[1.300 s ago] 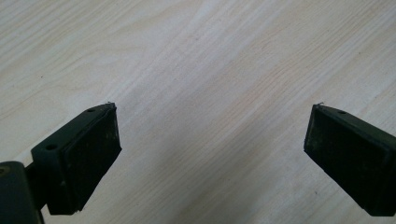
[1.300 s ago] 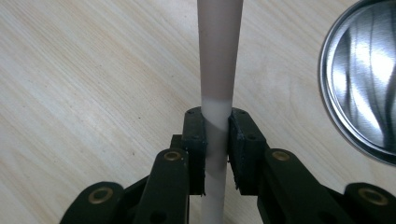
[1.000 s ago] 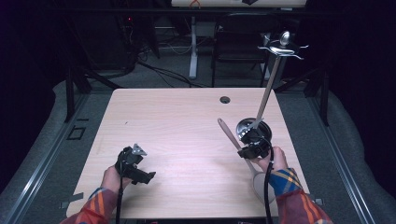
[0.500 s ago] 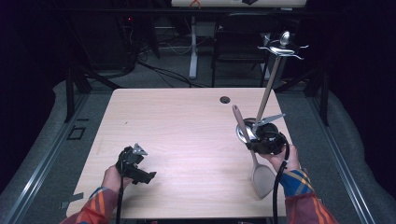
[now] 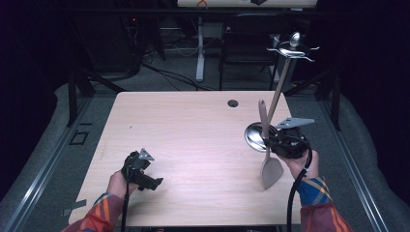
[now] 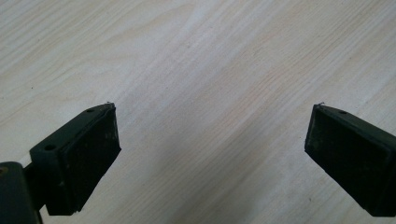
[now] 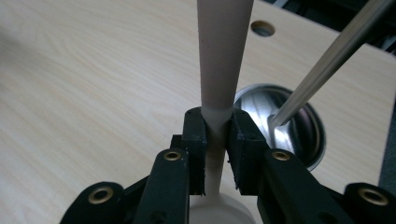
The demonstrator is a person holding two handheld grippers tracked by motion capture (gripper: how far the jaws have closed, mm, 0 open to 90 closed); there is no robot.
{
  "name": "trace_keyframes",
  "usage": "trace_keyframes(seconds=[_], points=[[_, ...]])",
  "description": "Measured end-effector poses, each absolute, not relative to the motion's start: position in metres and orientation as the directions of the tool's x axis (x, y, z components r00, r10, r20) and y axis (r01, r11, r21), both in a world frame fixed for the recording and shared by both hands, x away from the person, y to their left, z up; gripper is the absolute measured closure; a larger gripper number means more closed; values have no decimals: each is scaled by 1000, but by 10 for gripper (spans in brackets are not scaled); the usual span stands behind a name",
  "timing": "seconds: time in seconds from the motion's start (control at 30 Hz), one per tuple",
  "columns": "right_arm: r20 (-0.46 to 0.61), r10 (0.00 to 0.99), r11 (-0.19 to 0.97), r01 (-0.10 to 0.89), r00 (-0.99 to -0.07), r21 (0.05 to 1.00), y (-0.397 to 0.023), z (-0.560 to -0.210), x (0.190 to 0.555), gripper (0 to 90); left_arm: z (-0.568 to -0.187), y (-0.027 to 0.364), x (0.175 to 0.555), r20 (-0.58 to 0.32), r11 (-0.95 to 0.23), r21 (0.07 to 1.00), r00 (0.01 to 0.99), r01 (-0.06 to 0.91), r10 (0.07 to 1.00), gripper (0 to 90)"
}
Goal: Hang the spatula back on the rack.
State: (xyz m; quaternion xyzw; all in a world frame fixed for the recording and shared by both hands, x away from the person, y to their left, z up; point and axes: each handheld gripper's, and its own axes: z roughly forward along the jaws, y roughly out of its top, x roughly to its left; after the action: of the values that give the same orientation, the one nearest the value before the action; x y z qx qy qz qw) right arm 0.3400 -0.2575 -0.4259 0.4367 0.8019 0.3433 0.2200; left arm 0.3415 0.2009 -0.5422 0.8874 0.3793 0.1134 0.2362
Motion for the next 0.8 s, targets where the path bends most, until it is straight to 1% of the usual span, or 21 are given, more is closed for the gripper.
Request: trace_keyframes(seconds=[0.23, 0.4, 0.8], points=[[-63, 867, 350, 514, -494, 783, -261, -421, 337, 782, -543, 201, 342, 21, -600, 505, 686, 621, 727, 29], [-55, 871, 340, 518, -489, 785, -264, -418, 338, 782, -543, 202, 342, 24, -596, 508, 681, 622, 731, 30], [-70, 903, 295, 494, -424, 817, -276, -406, 340, 781, -543, 202, 342, 28, -598, 505, 681, 622, 732, 30]])
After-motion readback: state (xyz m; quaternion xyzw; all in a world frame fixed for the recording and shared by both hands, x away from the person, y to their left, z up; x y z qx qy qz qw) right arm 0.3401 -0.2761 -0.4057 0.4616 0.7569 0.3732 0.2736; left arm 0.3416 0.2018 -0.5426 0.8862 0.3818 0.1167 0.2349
